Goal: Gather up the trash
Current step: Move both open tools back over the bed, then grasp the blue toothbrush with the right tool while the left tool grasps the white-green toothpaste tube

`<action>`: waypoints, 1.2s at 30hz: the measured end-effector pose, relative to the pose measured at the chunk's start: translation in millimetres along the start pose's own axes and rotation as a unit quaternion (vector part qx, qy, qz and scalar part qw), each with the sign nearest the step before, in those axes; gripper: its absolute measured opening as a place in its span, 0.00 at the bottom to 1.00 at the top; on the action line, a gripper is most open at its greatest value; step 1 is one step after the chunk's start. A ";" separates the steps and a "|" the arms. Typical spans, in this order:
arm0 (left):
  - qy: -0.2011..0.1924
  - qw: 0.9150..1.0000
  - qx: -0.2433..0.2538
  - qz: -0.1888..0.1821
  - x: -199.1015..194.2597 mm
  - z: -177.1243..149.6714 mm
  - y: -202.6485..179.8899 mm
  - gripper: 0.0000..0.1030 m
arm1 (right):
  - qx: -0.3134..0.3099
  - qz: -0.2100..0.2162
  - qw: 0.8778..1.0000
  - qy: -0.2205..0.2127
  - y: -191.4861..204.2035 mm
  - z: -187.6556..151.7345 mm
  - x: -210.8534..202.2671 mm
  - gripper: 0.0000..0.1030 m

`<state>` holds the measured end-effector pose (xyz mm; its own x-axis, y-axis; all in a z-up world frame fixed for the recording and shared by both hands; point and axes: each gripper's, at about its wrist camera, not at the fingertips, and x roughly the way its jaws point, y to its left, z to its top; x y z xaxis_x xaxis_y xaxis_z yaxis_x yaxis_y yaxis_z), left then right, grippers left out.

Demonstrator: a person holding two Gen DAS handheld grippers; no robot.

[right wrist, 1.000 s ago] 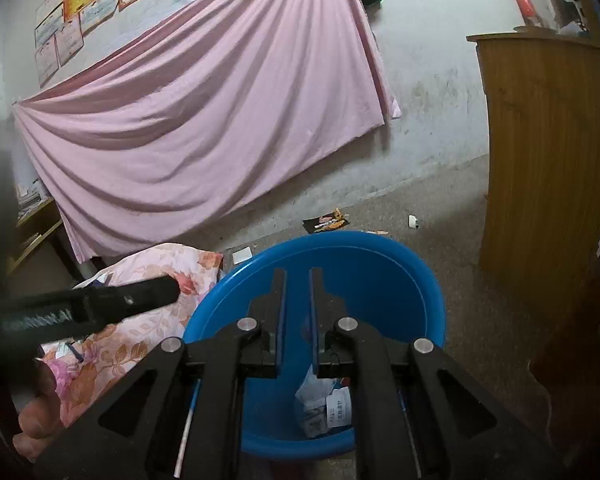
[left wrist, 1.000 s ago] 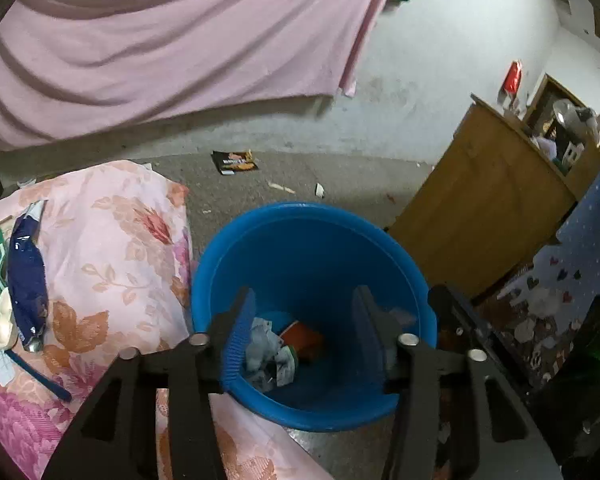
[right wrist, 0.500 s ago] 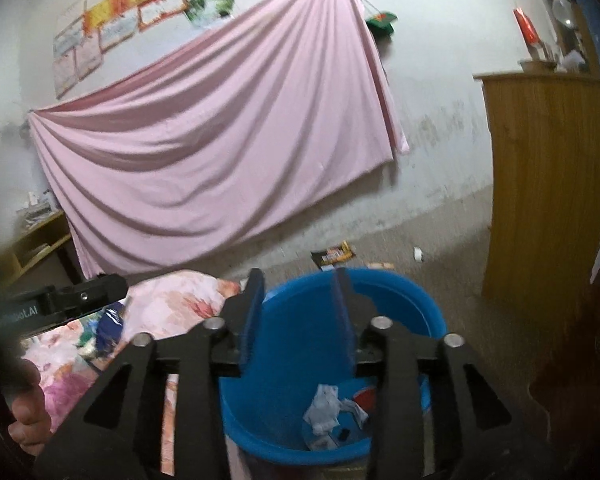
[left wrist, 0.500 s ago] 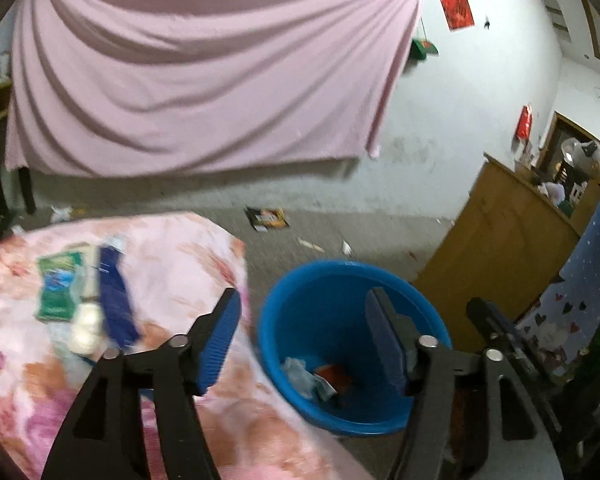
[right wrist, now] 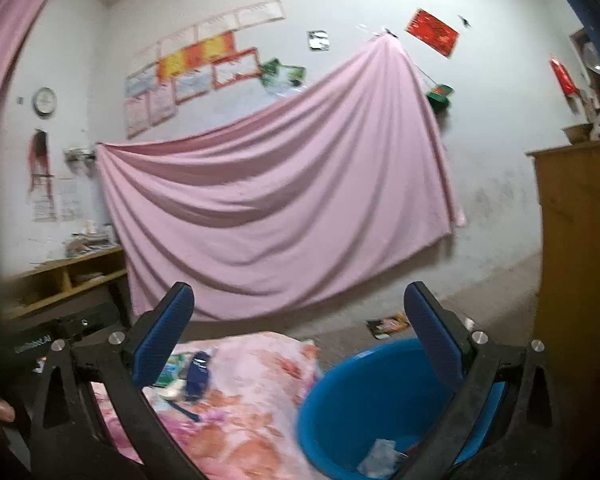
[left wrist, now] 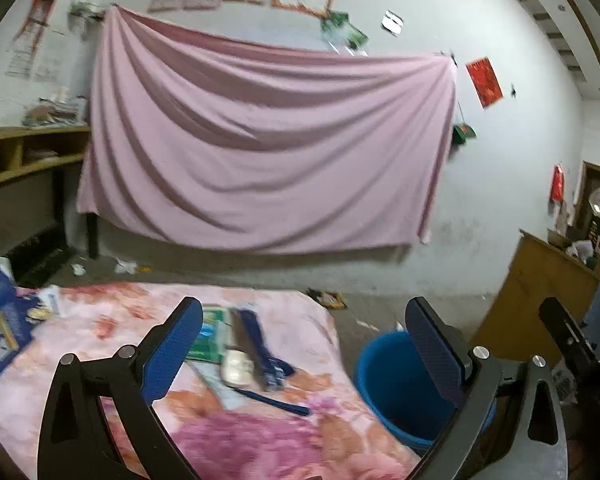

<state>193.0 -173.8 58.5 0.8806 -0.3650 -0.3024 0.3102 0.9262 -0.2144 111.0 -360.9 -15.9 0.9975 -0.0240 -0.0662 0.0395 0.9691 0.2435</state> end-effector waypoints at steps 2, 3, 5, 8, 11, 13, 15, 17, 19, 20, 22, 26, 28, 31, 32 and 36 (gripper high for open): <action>-0.014 1.000 0.001 0.014 -8.7 1.7 10.4 0.97 | -0.009 0.011 1.000 -0.008 11.3 1.3 0.3 1.00; -0.021 1.000 0.002 0.019 -12.7 2.4 15.1 0.97 | -0.012 0.016 1.000 -0.010 14.0 2.1 0.2 1.00; -0.034 0.999 0.002 0.031 -21.2 2.0 25.3 0.97 | -0.021 0.028 0.999 -0.009 19.6 2.7 3.1 1.00; -0.049 0.998 0.001 0.045 -34.6 0.6 42.7 0.97 | -0.035 0.042 0.998 -0.007 35.5 2.3 9.0 1.00; -0.058 0.997 0.002 0.056 -40.1 -1.7 58.1 0.97 | -0.059 0.055 0.997 0.000 53.0 -3.9 15.8 1.00; -0.061 0.996 0.008 0.063 -40.0 -2.6 69.1 0.97 | -0.076 0.067 0.995 0.011 63.8 -8.2 24.1 1.00; -0.059 0.996 0.015 0.068 -38.5 -4.4 81.1 0.97 | -0.093 0.078 0.992 0.024 73.4 -13.5 34.0 1.00; -0.054 0.996 0.016 0.070 -35.0 -6.1 91.5 0.97 | -0.107 0.084 0.990 0.040 82.2 -20.0 44.2 1.00; -0.041 0.997 0.015 0.069 -28.9 -9.2 102.0 0.97 | -0.119 0.087 0.987 0.069 90.7 -27.7 58.2 1.00; -0.031 0.997 0.014 0.068 -24.5 -10.5 106.8 0.97 | -0.122 0.091 0.984 0.088 93.5 -31.9 65.8 1.00; -0.004 0.998 0.013 0.068 -14.3 -14.1 113.9 0.97 | -0.124 0.091 0.981 0.116 95.7 -39.5 76.9 1.00; 0.059 0.996 0.009 0.066 11.2 -23.4 122.3 0.97 | -0.128 0.093 0.970 0.183 97.9 -55.7 100.3 1.00; 0.088 0.994 0.008 0.065 23.0 -29.0 122.2 0.97 | -0.135 0.094 0.960 0.226 98.1 -65.8 111.9 0.90; 0.130 0.989 0.006 0.063 41.3 -36.9 121.7 0.96 | -0.142 0.103 0.943 0.283 98.4 -80.2 124.0 0.75; 0.143 0.988 0.005 0.059 47.3 -40.5 121.0 0.96 | -0.143 0.109 0.937 0.299 98.3 -84.9 127.0 0.66; 0.207 0.978 -0.003 0.033 70.9 -54.0 123.3 0.77 | -0.156 0.122 0.914 0.355 100.2 -104.5 136.5 0.57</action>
<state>274.4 -90.5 -39.6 0.6783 -0.3127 -0.6650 0.2543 0.9489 -0.1868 245.0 -241.4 -101.6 0.6805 0.2599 -0.6851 -0.3074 0.9500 0.0551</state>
